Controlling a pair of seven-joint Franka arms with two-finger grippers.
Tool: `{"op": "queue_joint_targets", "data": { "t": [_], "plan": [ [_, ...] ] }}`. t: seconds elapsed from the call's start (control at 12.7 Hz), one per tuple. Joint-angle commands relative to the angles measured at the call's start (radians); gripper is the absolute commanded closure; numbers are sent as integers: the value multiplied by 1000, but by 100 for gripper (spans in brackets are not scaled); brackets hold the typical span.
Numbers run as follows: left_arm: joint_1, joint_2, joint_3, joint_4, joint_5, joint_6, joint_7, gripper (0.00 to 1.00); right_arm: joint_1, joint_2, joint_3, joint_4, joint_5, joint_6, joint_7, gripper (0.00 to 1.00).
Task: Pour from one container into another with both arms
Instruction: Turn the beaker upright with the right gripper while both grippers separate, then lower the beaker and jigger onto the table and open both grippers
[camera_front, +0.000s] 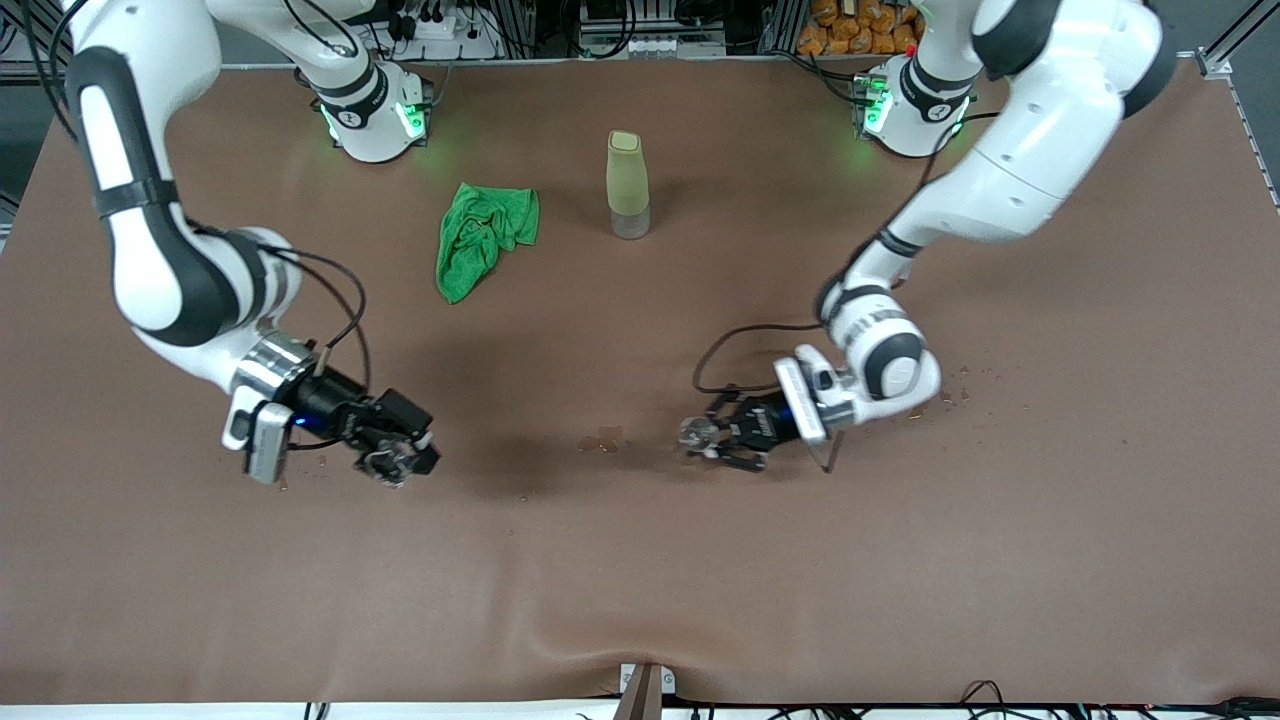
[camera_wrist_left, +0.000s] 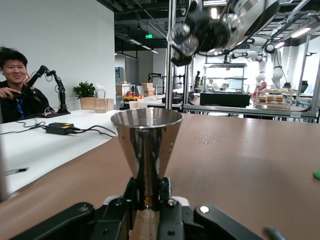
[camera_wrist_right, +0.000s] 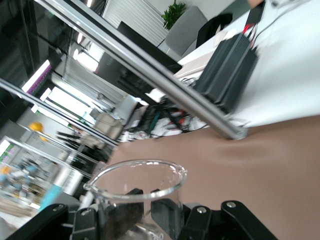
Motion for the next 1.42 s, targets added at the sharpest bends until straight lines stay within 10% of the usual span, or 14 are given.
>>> {"op": "queue_joint_targets", "data": {
  "t": [0.0, 0.47, 1.02, 1.1, 1.18, 1.34],
  "plan": [
    [157, -19, -17, -77, 124, -140, 4, 100, -114, 110, 19, 9, -21, -107, -280, 100],
    [427, -17, -6, -76, 595, -371, -169, 100, -378, 330, 16, 88, -248, -330, -651, 100],
    [628, 18, 44, -21, 991, -524, -197, 100, -571, 589, 16, 259, -318, -442, -994, 100],
    [627, 30, 64, -1, 1005, -540, -185, 100, -600, 588, 16, 273, -349, -445, -988, 88],
    [628, 41, 64, 7, 1019, -553, -180, 100, -619, 588, 16, 285, -363, -447, -986, 1],
    [628, 55, 67, 10, 1019, -554, -174, 100, -627, 585, 16, 299, -372, -482, -979, 0]
  ]
}}
